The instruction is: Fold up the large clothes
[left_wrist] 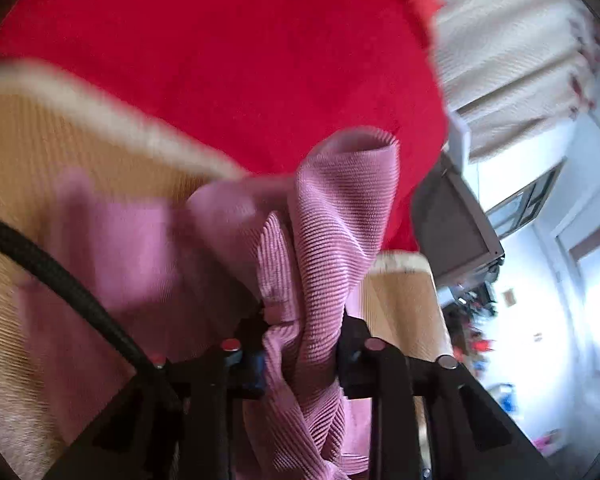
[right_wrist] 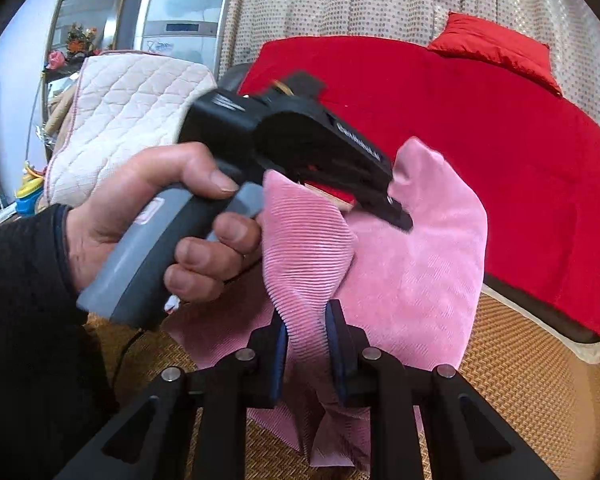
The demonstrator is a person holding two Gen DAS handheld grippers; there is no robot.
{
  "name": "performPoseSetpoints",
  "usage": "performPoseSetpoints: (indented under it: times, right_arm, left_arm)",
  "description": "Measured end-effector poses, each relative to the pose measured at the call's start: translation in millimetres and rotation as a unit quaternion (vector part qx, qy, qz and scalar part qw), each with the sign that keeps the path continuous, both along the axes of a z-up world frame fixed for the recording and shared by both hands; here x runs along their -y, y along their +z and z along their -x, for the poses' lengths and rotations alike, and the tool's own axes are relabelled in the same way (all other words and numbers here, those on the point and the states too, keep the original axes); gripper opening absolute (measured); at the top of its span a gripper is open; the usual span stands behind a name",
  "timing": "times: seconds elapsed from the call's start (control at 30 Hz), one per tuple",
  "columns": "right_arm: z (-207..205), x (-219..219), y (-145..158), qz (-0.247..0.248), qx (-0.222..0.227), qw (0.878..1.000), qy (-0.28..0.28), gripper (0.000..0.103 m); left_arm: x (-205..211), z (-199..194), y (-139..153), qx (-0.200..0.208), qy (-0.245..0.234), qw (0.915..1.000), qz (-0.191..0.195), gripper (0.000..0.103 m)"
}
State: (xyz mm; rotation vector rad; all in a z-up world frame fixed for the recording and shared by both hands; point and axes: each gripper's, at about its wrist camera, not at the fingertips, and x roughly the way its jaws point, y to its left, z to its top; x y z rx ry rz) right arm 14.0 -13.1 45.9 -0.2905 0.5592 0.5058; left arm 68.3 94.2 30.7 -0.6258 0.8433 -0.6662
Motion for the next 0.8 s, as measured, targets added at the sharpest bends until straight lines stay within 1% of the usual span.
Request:
performPoseSetpoints:
  times: [0.03,0.07,0.1,0.13,0.17,0.2,0.27,0.3,0.33,0.37,0.4,0.43,0.5,0.53,0.57,0.6,0.63,0.67,0.7,0.73,0.8]
  right_arm:
    - [2.7,-0.6,0.5,0.0,0.002,1.0,0.008,0.02]
    - [10.0,-4.6,7.2,-0.002,0.002,1.0,0.018,0.02]
    - [13.3,-6.2,8.0,-0.004,0.003,1.0,0.028,0.02]
    - [17.5,-9.0,8.3,-0.005,0.004,0.999,0.041,0.021]
    - [21.3,-13.3,6.7,-0.001,0.003,0.999,0.054,0.022]
    - [23.3,-17.6,3.4,0.005,-0.002,0.998,0.063,0.023]
    - [23.4,-21.4,-4.2,0.001,-0.026,0.997,0.072,0.03]
    - [22.1,-19.9,-6.7,-0.009,-0.042,0.996,0.073,0.03]
    - [21.7,-18.1,-8.4,-0.019,-0.054,0.996,0.07,0.03]
    - [22.6,-15.1,-8.4,-0.029,-0.062,0.995,0.067,0.031]
    - [23.2,-13.1,-7.6,-0.034,-0.065,0.995,0.065,0.031]
    - [23.0,-11.4,-6.9,-0.037,-0.065,0.995,0.062,0.031]
    - [24.4,-6.7,-3.5,-0.048,-0.069,0.995,0.057,0.038]
    - [23.0,-4.8,-1.4,-0.056,-0.074,0.994,0.056,0.053]
    - [23.4,-0.2,1.1,-0.071,-0.078,0.993,0.054,0.063]
    - [29.6,1.5,-1.1,-0.077,-0.078,0.993,0.053,0.064]
    - [30.6,2.4,-0.9,-0.08,-0.077,0.993,0.051,0.064]
    - [31.1,4.7,-0.5,-0.079,-0.077,0.993,0.048,0.064]
    - [33.4,6.7,0.1,-0.082,-0.078,0.993,0.045,0.064]
    - [33.0,11.3,1.1,-0.092,-0.082,0.992,0.041,0.064]
    - [31.6,22.0,8.1,-0.12,-0.087,0.988,0.033,0.064]
  left_arm:
    - [-3.7,20.0,17.1,0.044,0.017,0.9987,-0.018,0.024]
    - [-6.9,36.9,28.2,0.077,0.036,0.9956,-0.04,0.024]
    - [-12.5,53.2,33.3,0.094,0.06,0.9916,-0.065,0.024]
    - [-18.3,60.3,30.4,0.092,0.079,0.9893,-0.081,0.024]
    - [-22.4,59.5,23.0,0.079,0.091,0.9884,-0.092,0.024]
    - [-29.1,53.0,7.5,0.05,0.096,0.9889,-0.101,0.024]
    - [-41.6,35.9,-28.4,-0.017,0.089,0.9914,-0.094,0.024]
    - [-47.5,27.7,-47.4,-0.049,0.084,0.9918,-0.083,0.024]
    - [-53.1,22.6,-60.2,-0.077,0.083,0.9915,-0.064,0.025]
    - [-58.7,21.3,-66.5,-0.09,0.084,0.9915,-0.042,0.025]
    - [-62.0,21.1,-66.5,-0.09,0.084,0.992,-0.026,0.025]
    - [-63.3,22.8,-62.1,-0.08,0.083,0.9931,-0.02,0.025]
    - [-58.4,26.3,-46.3,-0.043,0.077,0.9956,-0.033,0.025]
    - [-56.0,27.7,-42.6,-0.032,0.072,0.9961,-0.04,0.025]
    - [-54.5,28.0,-41.1,-0.026,0.066,0.9963,-0.049,0.026]
    - [-53.5,25.3,-47.9,-0.037,0.061,0.9956,-0.062,0.029]
    - [-53.0,19.5,-57.2,-0.059,0.059,0.994,-0.07,0.032]
    - [-55.1,15.2,-70.2,-0.091,0.058,0.9916,-0.071,0.033]
    - [-57.6,13.2,-74.1,-0.1,0.063,0.9911,-0.062,0.034]
    - [-59.1,14.0,-71.8,-0.098,0.063,0.9914,-0.06,0.035]
    - [-62.8,18.9,-65.8,-0.084,0.058,0.9918,-0.077,0.037]
